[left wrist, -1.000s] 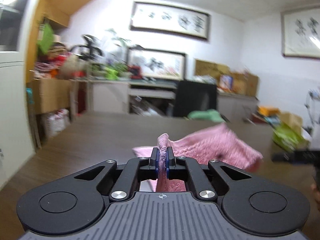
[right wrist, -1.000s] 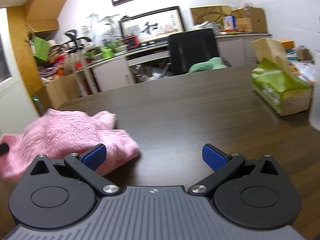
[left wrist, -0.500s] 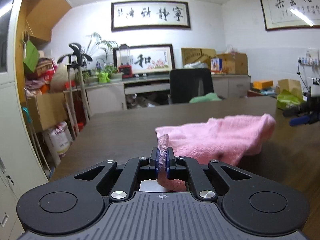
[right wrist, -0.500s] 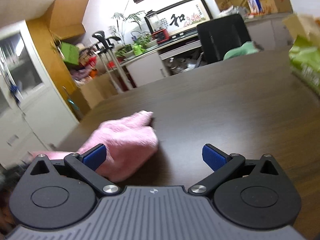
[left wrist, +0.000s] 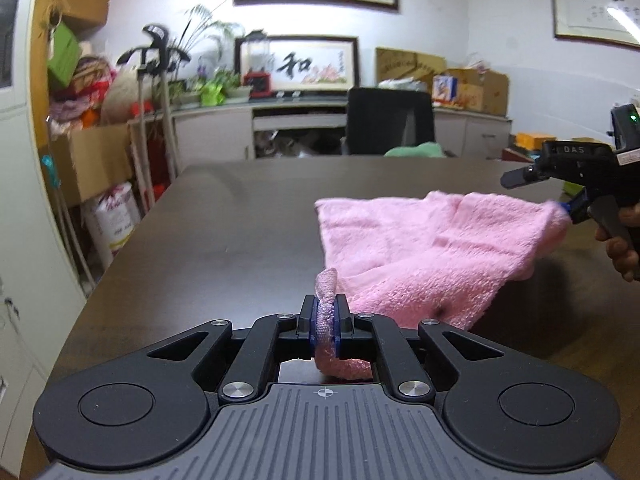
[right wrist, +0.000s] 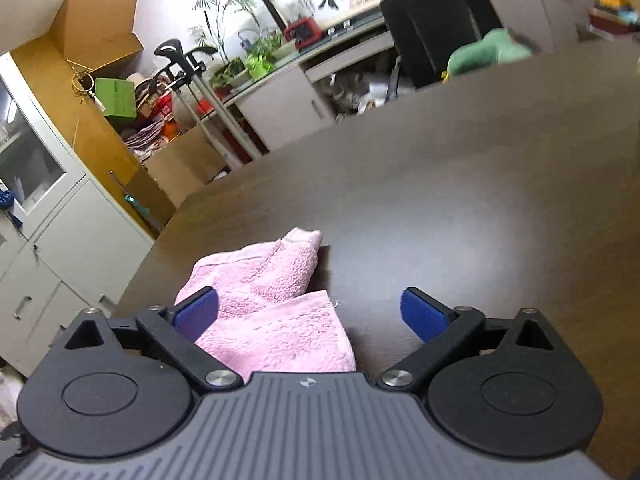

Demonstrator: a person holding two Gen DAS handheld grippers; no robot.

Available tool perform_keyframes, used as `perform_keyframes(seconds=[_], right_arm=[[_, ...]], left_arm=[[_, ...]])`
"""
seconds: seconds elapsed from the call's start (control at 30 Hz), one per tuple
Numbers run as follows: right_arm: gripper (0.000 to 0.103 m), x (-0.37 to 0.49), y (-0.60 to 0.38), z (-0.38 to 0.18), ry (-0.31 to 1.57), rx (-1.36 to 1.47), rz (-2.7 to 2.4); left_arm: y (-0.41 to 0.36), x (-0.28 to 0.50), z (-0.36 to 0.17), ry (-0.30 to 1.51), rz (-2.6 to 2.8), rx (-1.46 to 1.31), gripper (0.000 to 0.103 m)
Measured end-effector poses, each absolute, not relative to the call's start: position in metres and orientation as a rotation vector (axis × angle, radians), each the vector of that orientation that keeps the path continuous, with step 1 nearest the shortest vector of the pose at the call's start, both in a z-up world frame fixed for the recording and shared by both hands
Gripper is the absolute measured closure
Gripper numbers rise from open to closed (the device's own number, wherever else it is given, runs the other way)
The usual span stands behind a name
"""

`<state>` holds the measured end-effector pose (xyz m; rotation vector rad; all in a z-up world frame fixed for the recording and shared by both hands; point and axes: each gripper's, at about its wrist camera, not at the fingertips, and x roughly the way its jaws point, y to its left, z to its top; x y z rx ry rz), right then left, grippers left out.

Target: Fold towel

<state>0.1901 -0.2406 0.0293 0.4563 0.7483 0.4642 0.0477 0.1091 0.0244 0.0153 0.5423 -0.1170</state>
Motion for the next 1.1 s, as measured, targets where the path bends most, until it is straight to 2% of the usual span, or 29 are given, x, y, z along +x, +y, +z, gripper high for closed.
perform_keyframes(seconds=[0.03,0.07,0.1,0.17,0.2,0.27,0.4,0.8,0.93,1.1], right_arm=[[0.012,0.189,-0.240,0.027,0.765,0.455,0.477],[0.021,0.187,-0.240,0.026,0.774,0.457,0.486],[0.044,0.184,-0.240,0.026,0.780,0.465,0.499],[0.070,0.181,-0.240,0.025,0.785,0.469,0.512],[0.078,0.179,-0.239,0.026,0.774,0.456,0.506],[0.089,0.176,-0.236,0.029,0.741,0.416,0.486],[0.097,0.172,-0.244,0.032,0.693,0.454,0.498],[0.098,0.103,-0.293,0.067,0.422,0.551,0.763],[0.098,0.064,-0.297,0.061,0.452,0.547,0.869],[0.098,0.013,-0.300,0.057,0.520,0.400,0.884]], left_arm=[[0.110,0.046,0.024,0.543,-0.118,0.017,0.095],[0.110,0.044,0.024,0.542,-0.118,0.021,0.095],[0.109,0.042,0.024,0.537,-0.117,0.029,0.095],[0.108,0.038,0.024,0.531,-0.115,0.039,0.094],[0.108,0.037,0.024,0.533,-0.113,0.036,0.094],[0.109,0.038,0.024,0.539,-0.107,0.030,0.093],[0.113,0.039,0.024,0.545,-0.093,0.005,0.092],[0.142,0.022,0.042,0.447,-0.093,-0.184,0.089],[0.152,0.005,0.046,0.392,-0.134,-0.231,0.089],[0.150,-0.024,0.044,0.361,-0.203,-0.173,0.089]])
